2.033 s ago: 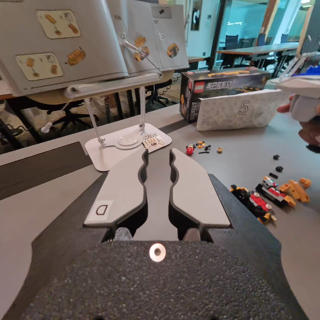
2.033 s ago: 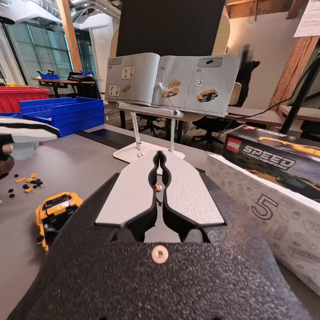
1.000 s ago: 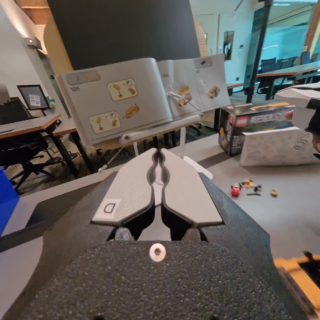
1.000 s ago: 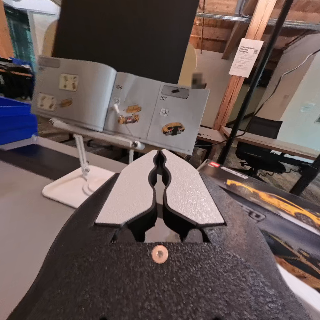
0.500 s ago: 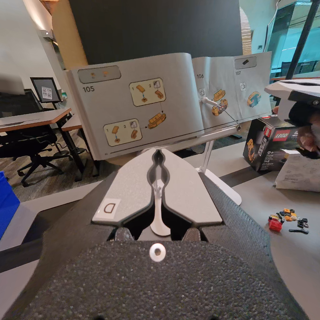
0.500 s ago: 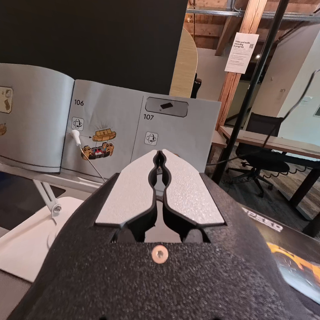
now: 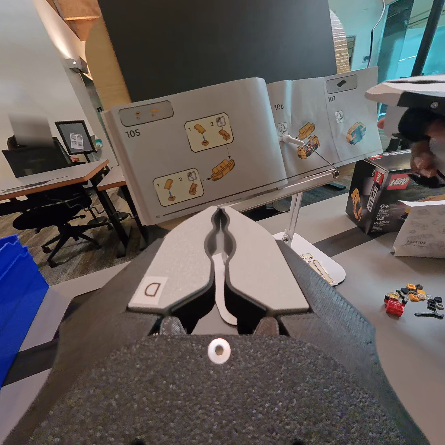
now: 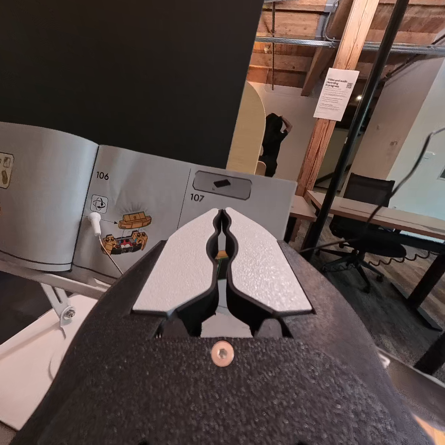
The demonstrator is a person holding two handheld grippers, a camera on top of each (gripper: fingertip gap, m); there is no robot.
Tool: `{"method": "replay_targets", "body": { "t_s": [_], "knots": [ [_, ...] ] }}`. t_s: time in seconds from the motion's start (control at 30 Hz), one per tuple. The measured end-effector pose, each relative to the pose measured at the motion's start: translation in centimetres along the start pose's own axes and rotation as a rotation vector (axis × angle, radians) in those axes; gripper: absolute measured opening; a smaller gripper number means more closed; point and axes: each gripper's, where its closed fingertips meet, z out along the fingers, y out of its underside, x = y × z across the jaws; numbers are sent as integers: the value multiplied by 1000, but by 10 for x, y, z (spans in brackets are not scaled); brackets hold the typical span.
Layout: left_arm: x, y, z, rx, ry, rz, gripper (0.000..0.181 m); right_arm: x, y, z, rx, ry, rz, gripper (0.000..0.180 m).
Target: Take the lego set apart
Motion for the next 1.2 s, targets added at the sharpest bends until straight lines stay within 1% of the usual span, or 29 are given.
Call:
{"method": "replay_targets", "body": {
  "t_s": [0.1,0.3,0.73,0.9,1.2],
  "knots": [
    [2,0,0,0,5,8,0,-1,-8,8,7,-11,-23,0],
    [0,-1,-1,0,8,-6,0,-3,-11,19,-5,-27,-33,0],
    [-1,0,-2,0,7,-3,0,-7,-6,13,-19,-43,-18,0],
    [-3,-2,-3,4,3,-4,0,-26,-9,9,-5,-82,-13,0],
    [-6,-3,-4,2,2,-3,0,-85,-14,-8,29,-186,-7,0]
  ]
}}
